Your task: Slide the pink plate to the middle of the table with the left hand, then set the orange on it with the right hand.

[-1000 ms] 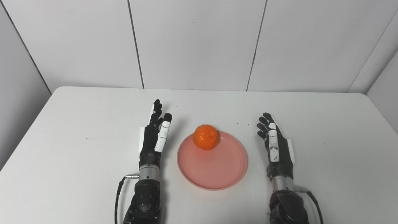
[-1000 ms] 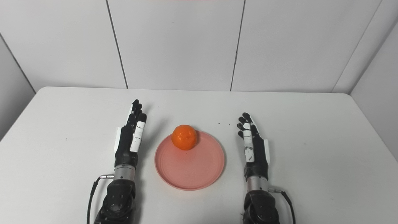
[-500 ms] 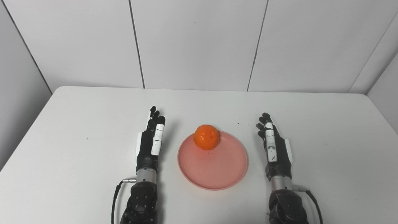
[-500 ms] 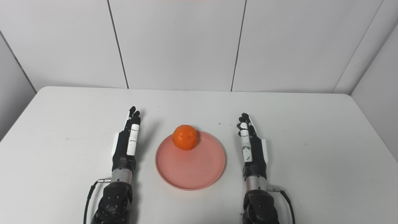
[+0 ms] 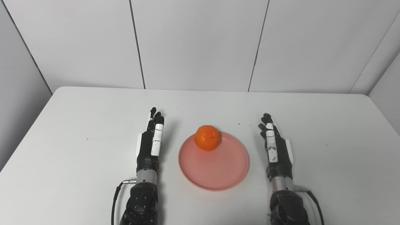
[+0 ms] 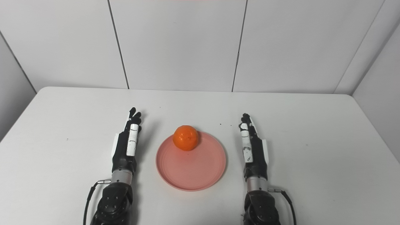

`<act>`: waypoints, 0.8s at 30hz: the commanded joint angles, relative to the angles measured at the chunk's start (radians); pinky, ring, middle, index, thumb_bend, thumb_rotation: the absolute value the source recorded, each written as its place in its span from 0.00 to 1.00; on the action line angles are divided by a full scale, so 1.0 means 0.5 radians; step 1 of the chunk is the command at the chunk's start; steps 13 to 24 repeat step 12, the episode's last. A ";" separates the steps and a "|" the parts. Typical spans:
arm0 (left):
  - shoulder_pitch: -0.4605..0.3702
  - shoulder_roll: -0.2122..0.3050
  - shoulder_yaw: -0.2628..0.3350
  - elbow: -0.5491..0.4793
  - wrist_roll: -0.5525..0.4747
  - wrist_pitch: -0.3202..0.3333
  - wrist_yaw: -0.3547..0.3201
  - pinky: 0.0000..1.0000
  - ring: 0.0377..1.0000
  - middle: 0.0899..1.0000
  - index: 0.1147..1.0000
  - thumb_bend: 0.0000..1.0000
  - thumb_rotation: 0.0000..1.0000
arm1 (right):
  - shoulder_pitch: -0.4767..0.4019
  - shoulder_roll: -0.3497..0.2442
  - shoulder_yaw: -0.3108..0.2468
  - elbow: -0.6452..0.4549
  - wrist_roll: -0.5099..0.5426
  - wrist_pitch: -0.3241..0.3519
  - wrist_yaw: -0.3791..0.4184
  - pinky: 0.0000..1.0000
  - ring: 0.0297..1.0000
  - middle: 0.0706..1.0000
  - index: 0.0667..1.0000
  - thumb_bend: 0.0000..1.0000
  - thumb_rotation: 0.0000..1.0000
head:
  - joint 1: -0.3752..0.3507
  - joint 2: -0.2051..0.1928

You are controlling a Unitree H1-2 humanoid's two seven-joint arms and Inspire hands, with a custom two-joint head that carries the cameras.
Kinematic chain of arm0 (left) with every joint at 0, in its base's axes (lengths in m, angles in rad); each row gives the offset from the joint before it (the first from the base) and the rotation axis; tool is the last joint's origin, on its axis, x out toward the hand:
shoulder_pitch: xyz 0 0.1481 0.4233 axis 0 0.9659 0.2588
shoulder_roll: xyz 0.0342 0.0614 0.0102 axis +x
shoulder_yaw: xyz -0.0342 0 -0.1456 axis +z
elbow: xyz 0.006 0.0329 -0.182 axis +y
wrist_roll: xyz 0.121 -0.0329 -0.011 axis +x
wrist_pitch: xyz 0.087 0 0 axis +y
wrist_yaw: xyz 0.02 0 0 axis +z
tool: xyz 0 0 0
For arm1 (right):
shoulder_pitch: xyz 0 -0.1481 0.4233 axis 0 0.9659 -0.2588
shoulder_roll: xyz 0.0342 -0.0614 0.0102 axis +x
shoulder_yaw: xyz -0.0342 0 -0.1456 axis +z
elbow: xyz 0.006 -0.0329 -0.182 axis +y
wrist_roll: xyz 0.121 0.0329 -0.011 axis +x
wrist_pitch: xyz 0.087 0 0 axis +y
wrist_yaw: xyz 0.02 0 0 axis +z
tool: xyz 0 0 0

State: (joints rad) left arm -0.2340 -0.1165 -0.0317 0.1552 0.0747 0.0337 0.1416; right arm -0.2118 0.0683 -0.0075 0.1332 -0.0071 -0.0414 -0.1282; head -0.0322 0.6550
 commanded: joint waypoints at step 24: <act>0.040 -0.015 -0.014 0.011 -0.046 0.031 -0.047 0.98 0.96 0.95 0.96 0.70 0.98 | 0.002 0.047 -0.044 0.059 0.128 0.084 0.032 0.96 0.93 0.93 0.92 0.78 1.00 | 0.000 -0.028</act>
